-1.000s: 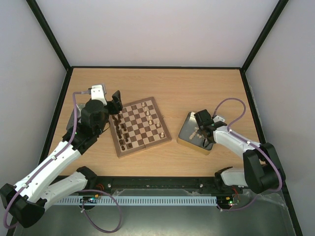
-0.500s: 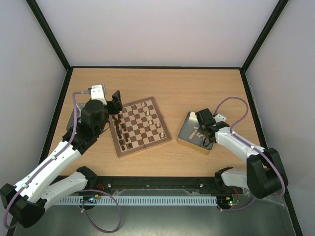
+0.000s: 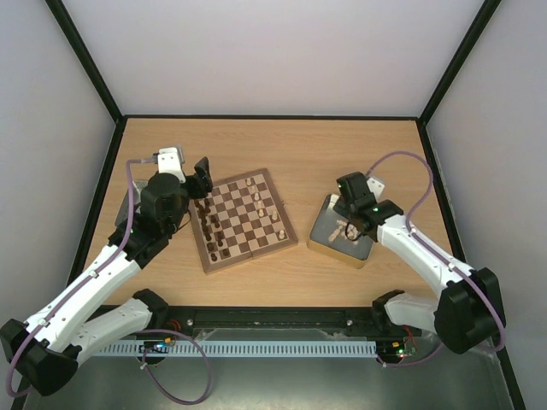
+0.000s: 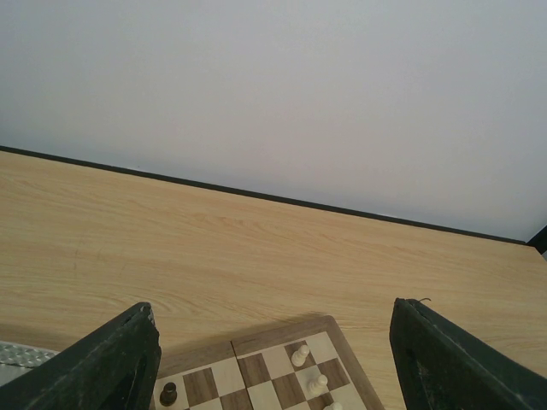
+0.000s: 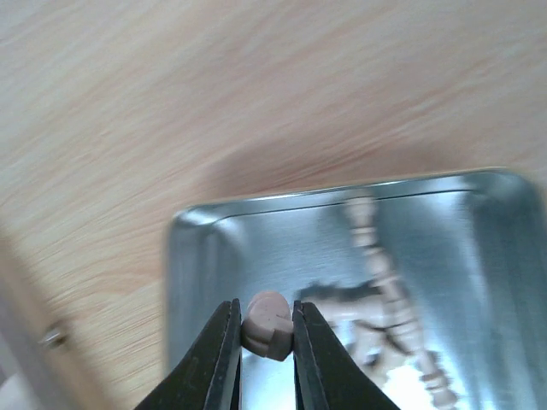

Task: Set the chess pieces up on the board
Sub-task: Pick up the chess piece from the storage box, then place the chess piece on the chessboard.

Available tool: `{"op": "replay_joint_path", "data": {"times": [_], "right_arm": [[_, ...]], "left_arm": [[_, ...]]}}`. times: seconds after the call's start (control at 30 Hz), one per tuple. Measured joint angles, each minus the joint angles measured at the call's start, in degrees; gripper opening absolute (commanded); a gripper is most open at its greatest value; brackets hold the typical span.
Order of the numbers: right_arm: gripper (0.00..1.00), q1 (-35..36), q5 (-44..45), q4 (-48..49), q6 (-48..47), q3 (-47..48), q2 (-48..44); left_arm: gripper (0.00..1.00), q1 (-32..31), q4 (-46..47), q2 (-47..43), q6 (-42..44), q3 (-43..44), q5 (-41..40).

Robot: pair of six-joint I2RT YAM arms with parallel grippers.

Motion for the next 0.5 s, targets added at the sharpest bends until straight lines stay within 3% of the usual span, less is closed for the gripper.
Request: {"op": "replay_joint_path", "data": {"times": [0.5], "right_arm": [[0.13,23.04,-5.18,7.15,-2.62,12.66,18.08]], "left_arm": [[0.75,0.07,0.0,0.02,0.0,0.0,0.0]]}}
